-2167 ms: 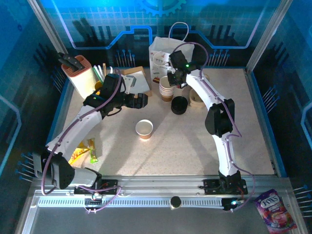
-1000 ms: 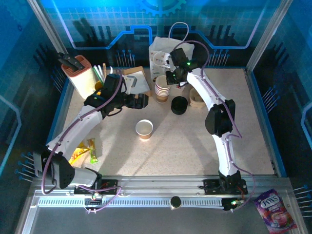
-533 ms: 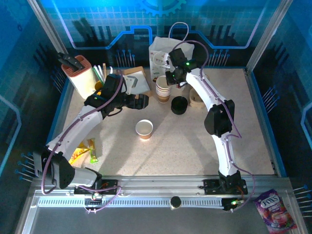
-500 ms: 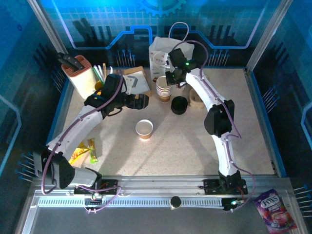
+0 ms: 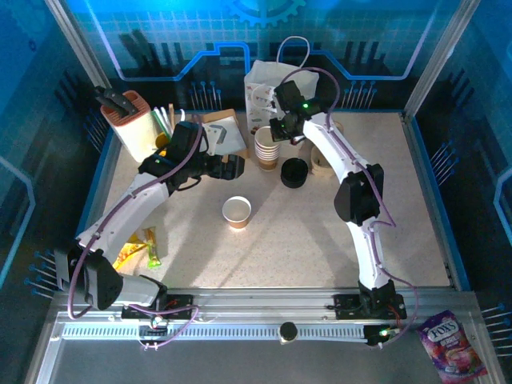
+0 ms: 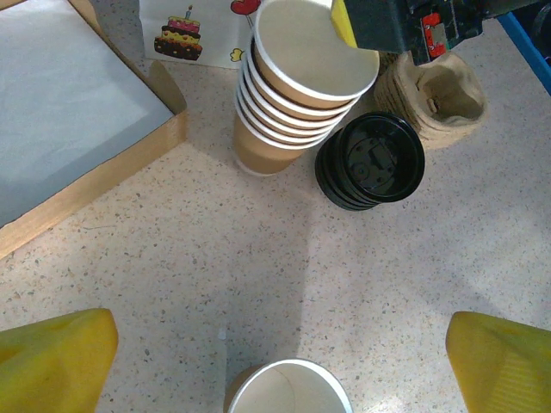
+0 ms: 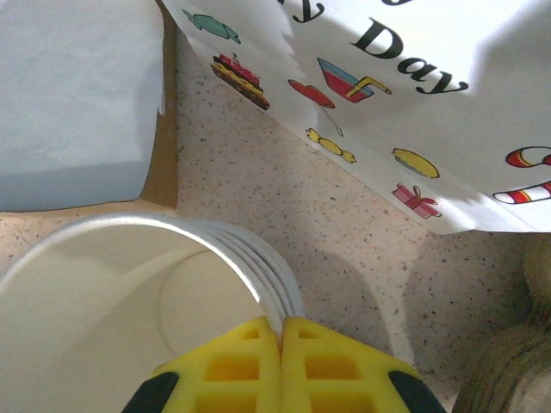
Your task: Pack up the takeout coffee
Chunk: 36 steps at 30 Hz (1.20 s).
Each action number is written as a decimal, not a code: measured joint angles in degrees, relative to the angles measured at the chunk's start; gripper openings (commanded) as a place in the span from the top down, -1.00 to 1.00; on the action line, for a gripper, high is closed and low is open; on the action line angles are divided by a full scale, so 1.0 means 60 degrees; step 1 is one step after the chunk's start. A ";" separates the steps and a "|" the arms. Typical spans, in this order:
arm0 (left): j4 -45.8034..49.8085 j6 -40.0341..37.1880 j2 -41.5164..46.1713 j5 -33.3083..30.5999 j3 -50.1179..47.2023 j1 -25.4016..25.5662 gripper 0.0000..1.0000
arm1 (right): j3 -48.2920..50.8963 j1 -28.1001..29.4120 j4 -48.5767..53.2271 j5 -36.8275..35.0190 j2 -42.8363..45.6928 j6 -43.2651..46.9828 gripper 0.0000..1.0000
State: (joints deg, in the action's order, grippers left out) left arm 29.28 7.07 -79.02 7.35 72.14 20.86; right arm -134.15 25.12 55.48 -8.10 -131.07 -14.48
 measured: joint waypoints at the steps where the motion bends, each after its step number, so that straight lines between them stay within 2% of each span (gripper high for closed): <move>1: 0.0000 0.0000 0.0000 0.0000 0.0000 0.0000 -0.96 | 0.0000 -0.0011 0.0004 0.0087 0.0000 -0.0022 0.92; 6: 0.0000 0.0000 0.0000 -0.0004 0.0000 0.0007 -0.96 | -0.0062 0.0073 0.0087 -0.0404 0.0000 0.0098 0.92; 15: 0.0000 -0.0004 0.0000 -0.0004 0.0000 0.0051 -0.97 | -0.0098 0.0055 0.0102 0.0084 0.0000 0.0022 0.91; 24: 0.0000 -0.0004 0.0000 -0.0004 0.0000 0.0055 -0.96 | -0.0098 0.0062 0.0295 0.0062 0.0000 0.0033 0.88; 36: 0.0004 -0.0011 0.0000 -0.0004 0.0000 0.0055 -0.96 | -0.0102 0.0058 0.0357 0.0069 -0.0069 0.0098 0.76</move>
State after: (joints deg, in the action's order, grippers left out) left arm 29.30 7.01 -79.02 7.33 72.14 21.19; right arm -134.76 25.47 57.63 -7.68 -131.48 -13.89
